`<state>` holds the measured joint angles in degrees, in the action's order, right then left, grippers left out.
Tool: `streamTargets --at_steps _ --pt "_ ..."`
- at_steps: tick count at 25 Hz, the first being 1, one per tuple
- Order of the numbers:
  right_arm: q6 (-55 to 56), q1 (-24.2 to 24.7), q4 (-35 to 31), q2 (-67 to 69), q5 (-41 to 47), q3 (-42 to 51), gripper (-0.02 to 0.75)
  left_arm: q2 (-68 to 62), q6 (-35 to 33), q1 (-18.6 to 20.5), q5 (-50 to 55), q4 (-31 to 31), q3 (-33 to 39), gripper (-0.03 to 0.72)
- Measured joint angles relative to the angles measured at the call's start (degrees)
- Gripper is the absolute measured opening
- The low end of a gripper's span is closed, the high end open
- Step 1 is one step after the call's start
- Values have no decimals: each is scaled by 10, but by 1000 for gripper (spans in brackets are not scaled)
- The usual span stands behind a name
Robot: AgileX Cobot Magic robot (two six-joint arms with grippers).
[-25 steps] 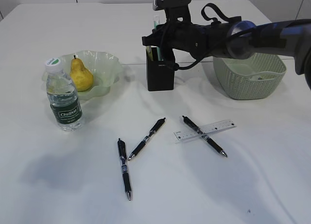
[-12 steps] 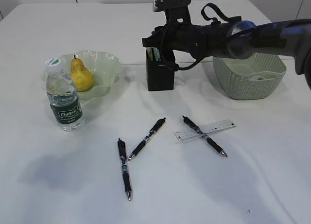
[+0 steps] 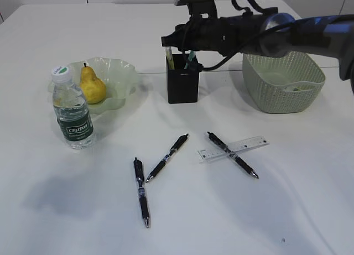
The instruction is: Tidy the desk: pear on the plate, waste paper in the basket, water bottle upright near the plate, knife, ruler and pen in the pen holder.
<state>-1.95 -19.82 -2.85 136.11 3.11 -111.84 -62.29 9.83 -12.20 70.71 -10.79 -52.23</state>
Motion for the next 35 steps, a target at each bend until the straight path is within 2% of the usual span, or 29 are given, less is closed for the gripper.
streamTargets --at_steps 5,15,25,31,35 --pt "0 0 -18 -19 74 -50 269 0 0 0 0 0 0 520" --pt "1 15 -33 -65 290 -120 269 0 0 0 0 0 0 520" --pt "1 27 -33 -126 493 -143 269 0 -11 0 0 0 0 519" --pt "12 27 -29 -155 586 -144 269 -2 -34 0 1 13 -49 508" --pt "40 28 -12 -181 636 -146 269 -12 -61 0 2 56 -109 481"
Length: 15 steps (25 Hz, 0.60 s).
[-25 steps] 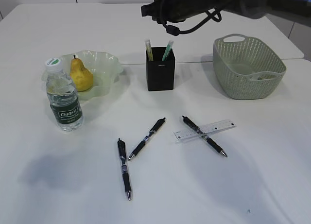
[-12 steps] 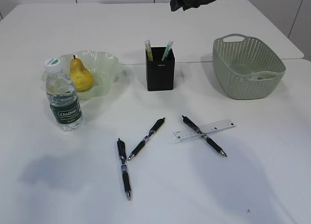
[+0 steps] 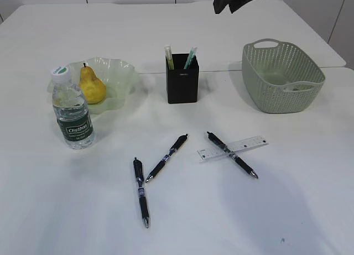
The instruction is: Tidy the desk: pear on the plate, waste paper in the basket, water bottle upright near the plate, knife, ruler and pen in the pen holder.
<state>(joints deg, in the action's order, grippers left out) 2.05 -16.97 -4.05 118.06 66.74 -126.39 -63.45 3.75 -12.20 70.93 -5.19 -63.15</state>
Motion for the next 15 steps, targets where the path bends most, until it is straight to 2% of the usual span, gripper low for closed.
streamTargets --at_steps 3,7,11,15 --pt "8 2 16 -16 41 -2 269 -22 -22 0 1 37 -37 470" --pt "9 5 41 -28 50 -7 269 -61 -50 0 2 76 -75 468" --pt "9 5 45 -45 51 -7 269 -103 -80 -2 2 87 -123 468" --pt "9 5 45 -65 53 -7 269 -150 -105 -28 3 87 -192 468"
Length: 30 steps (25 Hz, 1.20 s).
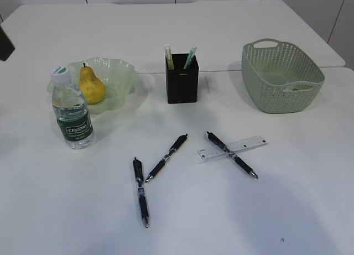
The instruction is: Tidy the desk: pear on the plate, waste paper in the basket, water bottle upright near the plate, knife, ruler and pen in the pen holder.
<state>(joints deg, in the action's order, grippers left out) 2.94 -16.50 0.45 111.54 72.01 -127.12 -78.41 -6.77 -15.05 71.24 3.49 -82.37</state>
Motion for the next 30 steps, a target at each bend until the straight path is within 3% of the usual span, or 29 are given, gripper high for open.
streamTargets --at_steps 10,19,23,30 --pt "11 0 17 -52 1 30 269 -133 -19 -73 1 -5 -158 468" --pt "38 0 77 -150 2 123 269 -171 -36 -80 1 -7 -172 468" --pt "38 0 87 -227 -53 220 269 -171 -37 -81 1 -6 -172 468" --pt "38 0 138 -394 -231 479 268 -173 -55 -102 1 -6 -172 468"
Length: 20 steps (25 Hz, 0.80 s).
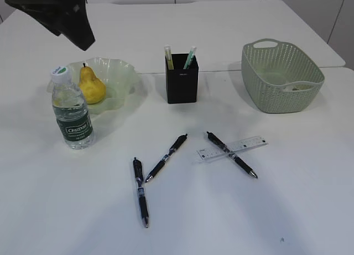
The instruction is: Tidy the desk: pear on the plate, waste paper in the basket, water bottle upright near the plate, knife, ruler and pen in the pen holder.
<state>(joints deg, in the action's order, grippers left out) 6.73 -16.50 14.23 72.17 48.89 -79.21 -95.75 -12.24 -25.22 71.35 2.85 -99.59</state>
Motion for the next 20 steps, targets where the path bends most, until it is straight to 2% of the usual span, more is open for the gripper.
streamTargets --at_steps 5,9,20 --pt "0 0 9 -94 -27 161 268 -31 -12 -40 0 0 0 468" --pt "0 0 11 -151 -29 233 268 -73 -14 -71 0 0 -17 468" --pt "0 0 13 -253 9 272 268 -193 -43 -144 -2 1 -75 468"
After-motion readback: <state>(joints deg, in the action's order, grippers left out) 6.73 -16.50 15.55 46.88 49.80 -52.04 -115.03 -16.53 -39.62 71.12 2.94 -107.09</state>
